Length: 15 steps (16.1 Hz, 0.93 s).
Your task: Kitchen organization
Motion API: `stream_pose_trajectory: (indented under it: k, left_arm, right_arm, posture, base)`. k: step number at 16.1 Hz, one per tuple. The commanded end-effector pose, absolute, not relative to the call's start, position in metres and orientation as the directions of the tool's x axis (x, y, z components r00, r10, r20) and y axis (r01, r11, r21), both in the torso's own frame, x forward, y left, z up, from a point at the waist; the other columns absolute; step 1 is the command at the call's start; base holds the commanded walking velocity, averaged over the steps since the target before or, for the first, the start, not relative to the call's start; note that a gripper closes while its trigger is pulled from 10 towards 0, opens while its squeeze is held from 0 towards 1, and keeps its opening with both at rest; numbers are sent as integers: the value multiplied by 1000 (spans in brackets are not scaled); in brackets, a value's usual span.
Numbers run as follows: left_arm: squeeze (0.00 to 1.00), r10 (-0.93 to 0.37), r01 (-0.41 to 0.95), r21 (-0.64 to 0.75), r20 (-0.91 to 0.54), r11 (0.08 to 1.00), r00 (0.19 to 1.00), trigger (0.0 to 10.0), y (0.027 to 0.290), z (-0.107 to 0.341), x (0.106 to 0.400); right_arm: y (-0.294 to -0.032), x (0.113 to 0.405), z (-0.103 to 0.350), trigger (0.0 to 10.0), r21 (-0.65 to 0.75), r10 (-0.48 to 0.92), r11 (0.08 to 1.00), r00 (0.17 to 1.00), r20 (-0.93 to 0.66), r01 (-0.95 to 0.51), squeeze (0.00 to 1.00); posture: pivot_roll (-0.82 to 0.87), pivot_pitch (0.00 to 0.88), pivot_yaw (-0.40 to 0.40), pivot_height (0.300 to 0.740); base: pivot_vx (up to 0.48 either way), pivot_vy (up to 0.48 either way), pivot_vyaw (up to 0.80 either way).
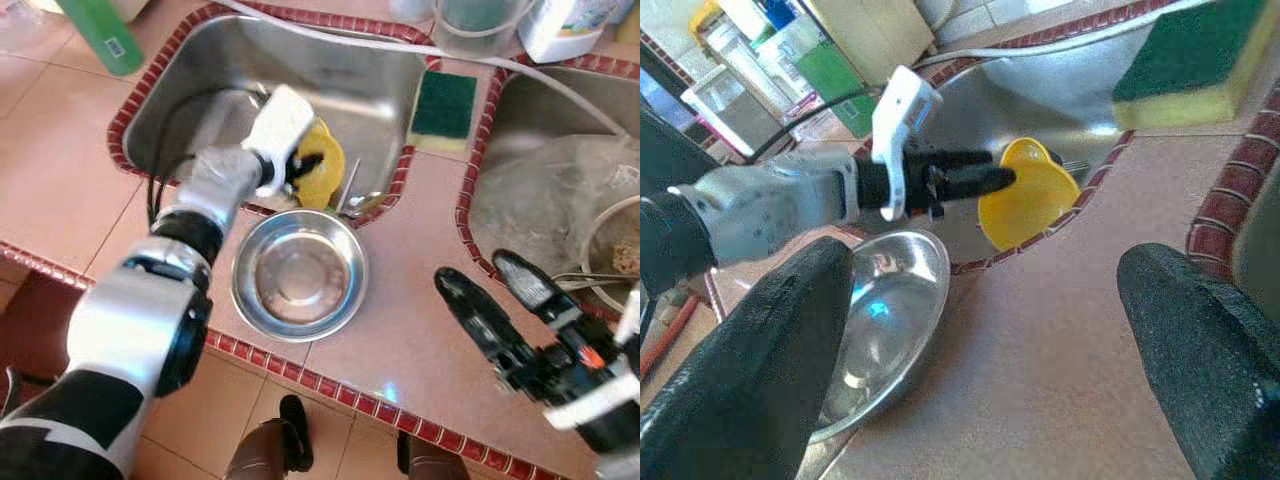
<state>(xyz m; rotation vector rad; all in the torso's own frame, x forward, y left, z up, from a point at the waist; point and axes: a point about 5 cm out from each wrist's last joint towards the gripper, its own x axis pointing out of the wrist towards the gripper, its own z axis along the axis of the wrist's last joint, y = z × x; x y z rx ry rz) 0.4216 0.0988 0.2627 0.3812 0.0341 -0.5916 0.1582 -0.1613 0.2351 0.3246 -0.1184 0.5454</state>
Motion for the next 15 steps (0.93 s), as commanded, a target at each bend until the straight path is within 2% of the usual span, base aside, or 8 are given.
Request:
stream_pose_trajectory:
  k: [1, 4, 5, 10, 15]
  left_arm:
    - [1000, -539, 551, 321, -134, 770, 831, 10000, 105, 266, 422]
    - [1000, -547, 547, 278, -86, 789, 833, 10000, 113, 276, 422]
    - [0, -577, 576, 240, -72, 782, 813, 10000, 117, 279, 421]
    - [0, -589, 590, 150, -53, 794, 806, 10000, 132, 268, 416]
    - [0, -609, 607, 156, -38, 779, 792, 10000, 133, 255, 395]
  right_arm:
    - [-159, 157, 233, 10000, 281, 501, 795, 843, 195, -537, 0]
    - [-157, 166, 231, 10000, 283, 501, 792, 841, 203, -541, 0]
    - [-155, 175, 227, 10000, 272, 501, 797, 842, 198, -539, 0]
    - [-147, 204, 208, 10000, 242, 481, 830, 865, 144, -502, 0]
    - [-147, 226, 208, 10000, 238, 471, 833, 865, 173, -500, 0]
  posture:
    - [-342, 323, 159, 740]
    - [-330, 283, 158, 740]
    - [-324, 261, 158, 740]
    - [-293, 199, 138, 740]
    - [-260, 150, 109, 740]
  base:
    - [0, 0, 0]
    - [0, 0, 0]
    - [0, 0, 0]
    - [0, 0, 0]
    - [0, 0, 0]
